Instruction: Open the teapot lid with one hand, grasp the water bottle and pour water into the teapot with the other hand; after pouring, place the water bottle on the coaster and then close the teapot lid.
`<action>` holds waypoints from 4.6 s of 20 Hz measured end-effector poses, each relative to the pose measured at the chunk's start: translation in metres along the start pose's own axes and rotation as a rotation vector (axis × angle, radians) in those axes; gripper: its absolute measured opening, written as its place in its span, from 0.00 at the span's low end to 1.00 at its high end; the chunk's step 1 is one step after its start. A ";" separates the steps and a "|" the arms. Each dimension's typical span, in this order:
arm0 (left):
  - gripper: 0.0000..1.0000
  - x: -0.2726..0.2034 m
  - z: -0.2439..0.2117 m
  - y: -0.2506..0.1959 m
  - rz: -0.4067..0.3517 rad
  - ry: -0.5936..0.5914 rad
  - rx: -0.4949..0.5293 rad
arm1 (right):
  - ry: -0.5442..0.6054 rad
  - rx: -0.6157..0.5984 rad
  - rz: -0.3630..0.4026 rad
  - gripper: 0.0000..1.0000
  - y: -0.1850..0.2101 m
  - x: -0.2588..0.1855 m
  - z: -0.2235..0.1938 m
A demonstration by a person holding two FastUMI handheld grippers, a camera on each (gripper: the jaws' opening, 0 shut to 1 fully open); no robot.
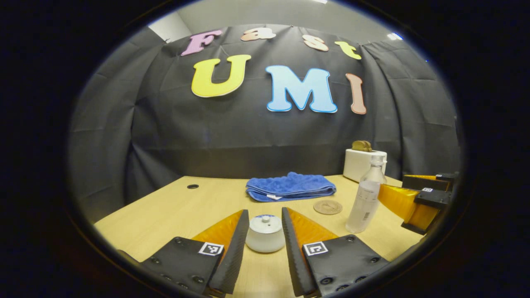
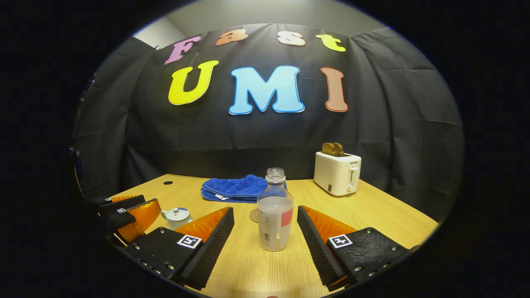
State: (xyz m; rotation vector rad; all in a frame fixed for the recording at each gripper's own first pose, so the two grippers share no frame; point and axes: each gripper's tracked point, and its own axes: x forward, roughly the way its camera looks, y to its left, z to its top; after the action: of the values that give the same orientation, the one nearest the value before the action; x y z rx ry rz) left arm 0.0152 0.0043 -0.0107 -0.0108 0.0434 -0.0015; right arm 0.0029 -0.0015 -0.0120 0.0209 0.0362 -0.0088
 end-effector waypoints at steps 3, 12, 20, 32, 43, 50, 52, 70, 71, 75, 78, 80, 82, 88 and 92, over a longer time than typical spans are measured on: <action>0.53 0.010 -0.009 -0.002 -0.007 0.024 -0.001 | 0.006 0.002 -0.004 0.96 -0.002 0.000 -0.004; 0.53 0.062 -0.027 0.000 0.002 0.083 0.018 | 0.037 0.021 -0.024 0.96 -0.013 0.001 -0.018; 0.55 0.085 -0.036 0.004 0.014 0.102 0.041 | 0.056 0.045 -0.045 0.96 -0.024 0.003 -0.024; 0.22 0.086 -0.037 0.008 0.044 0.078 0.092 | 0.070 0.075 -0.052 0.96 -0.028 0.006 -0.027; 0.07 0.086 -0.026 0.012 0.037 0.030 0.036 | 0.093 0.067 -0.042 0.96 -0.025 0.011 -0.035; 0.08 0.076 0.012 0.011 0.018 -0.024 0.031 | 0.118 0.066 -0.019 0.96 -0.020 0.016 -0.042; 0.07 0.070 0.016 0.016 0.027 -0.028 0.032 | 0.126 0.071 -0.009 0.96 -0.018 0.019 -0.044; 0.07 0.031 0.006 0.089 0.117 -0.012 0.017 | 0.193 -0.039 -0.025 0.87 -0.020 0.080 -0.060; 0.08 0.030 0.002 0.092 0.121 -0.008 0.016 | 0.194 -0.051 -0.018 0.82 -0.018 0.081 -0.063; 0.08 0.027 -0.007 0.105 0.132 0.007 0.003 | 0.191 -0.131 -0.004 0.78 -0.011 0.082 -0.059; 0.07 0.027 -0.013 0.112 0.135 0.018 -0.007 | 0.186 -0.245 -0.003 0.77 -0.006 0.080 -0.056; 0.08 0.025 -0.015 0.120 0.141 0.020 -0.006 | 0.166 -0.350 -0.016 0.77 -0.005 0.081 -0.049; 0.07 0.023 -0.019 0.127 0.151 0.020 0.003 | 0.135 -0.459 -0.037 0.77 -0.004 0.084 -0.039; 0.08 0.018 -0.025 0.150 0.177 0.024 0.007 | 0.012 -0.795 -0.084 0.76 0.012 0.095 -0.002; 0.07 0.015 -0.029 0.162 0.188 0.031 -0.001 | -0.015 -0.936 -0.080 0.76 0.029 0.102 0.002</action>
State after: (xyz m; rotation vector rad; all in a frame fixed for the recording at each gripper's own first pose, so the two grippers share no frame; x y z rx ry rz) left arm 0.0292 0.1657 -0.0419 -0.0081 0.0752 0.1860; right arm 0.1055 0.0262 -0.0133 -0.9164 0.0229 -0.0716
